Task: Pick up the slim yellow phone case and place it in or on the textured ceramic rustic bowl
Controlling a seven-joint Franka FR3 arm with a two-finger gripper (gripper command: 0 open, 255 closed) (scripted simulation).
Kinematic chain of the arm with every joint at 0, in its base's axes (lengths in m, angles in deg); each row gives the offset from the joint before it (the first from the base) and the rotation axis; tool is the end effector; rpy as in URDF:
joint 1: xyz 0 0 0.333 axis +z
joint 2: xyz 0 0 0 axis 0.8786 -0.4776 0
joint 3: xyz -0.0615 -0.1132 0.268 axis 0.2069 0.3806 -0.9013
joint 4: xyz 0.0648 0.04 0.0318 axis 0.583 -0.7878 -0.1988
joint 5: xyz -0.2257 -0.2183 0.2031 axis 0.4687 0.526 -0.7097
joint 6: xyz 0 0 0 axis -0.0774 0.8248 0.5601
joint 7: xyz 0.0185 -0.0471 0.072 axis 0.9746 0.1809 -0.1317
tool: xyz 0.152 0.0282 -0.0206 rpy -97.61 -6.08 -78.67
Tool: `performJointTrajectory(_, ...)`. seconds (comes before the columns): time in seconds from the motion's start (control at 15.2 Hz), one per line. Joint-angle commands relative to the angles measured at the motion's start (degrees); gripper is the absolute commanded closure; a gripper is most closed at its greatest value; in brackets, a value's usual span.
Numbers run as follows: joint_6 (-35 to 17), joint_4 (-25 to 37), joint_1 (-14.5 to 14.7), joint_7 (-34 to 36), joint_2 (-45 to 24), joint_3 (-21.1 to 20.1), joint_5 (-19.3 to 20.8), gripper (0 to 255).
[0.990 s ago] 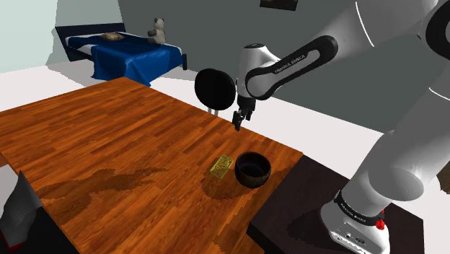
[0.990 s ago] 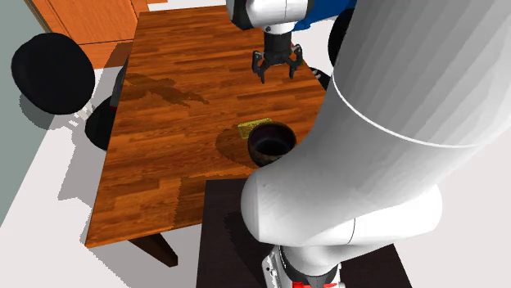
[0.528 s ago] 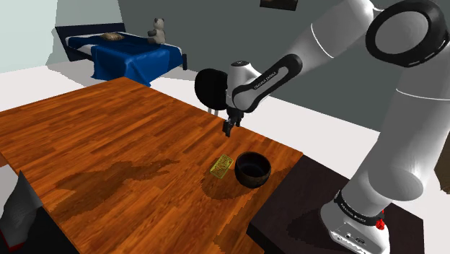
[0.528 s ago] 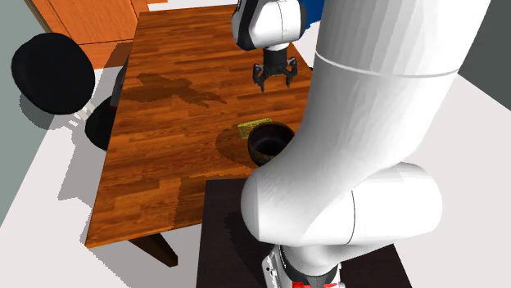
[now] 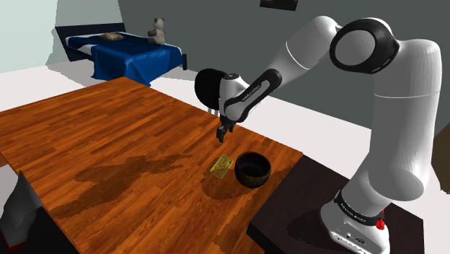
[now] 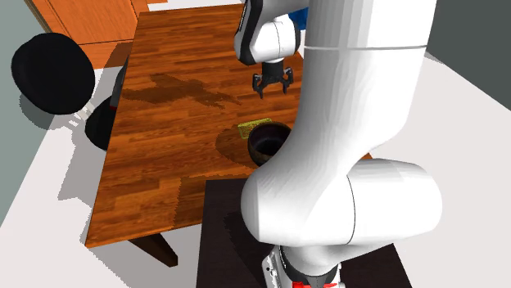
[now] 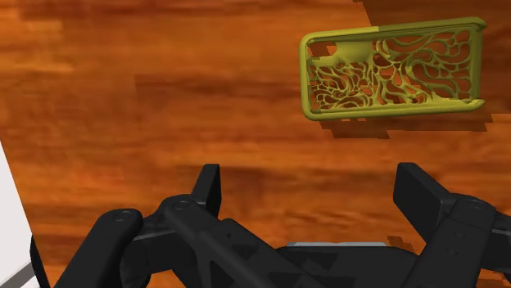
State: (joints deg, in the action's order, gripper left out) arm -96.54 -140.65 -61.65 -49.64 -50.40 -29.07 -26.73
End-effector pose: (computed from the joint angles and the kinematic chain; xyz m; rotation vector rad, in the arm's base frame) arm 0.5685 0.0139 0.1641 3.0500 0.2523 0.0412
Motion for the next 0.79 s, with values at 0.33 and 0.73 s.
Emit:
performJointTrajectory(0.33,-2.60,0.58,0.02,0.26,-3.14,0.41,0.49,0)
performJointTrajectory(0.73,-2.59,0.58,0.02,0.25,-3.13,0.41,0.49,255)
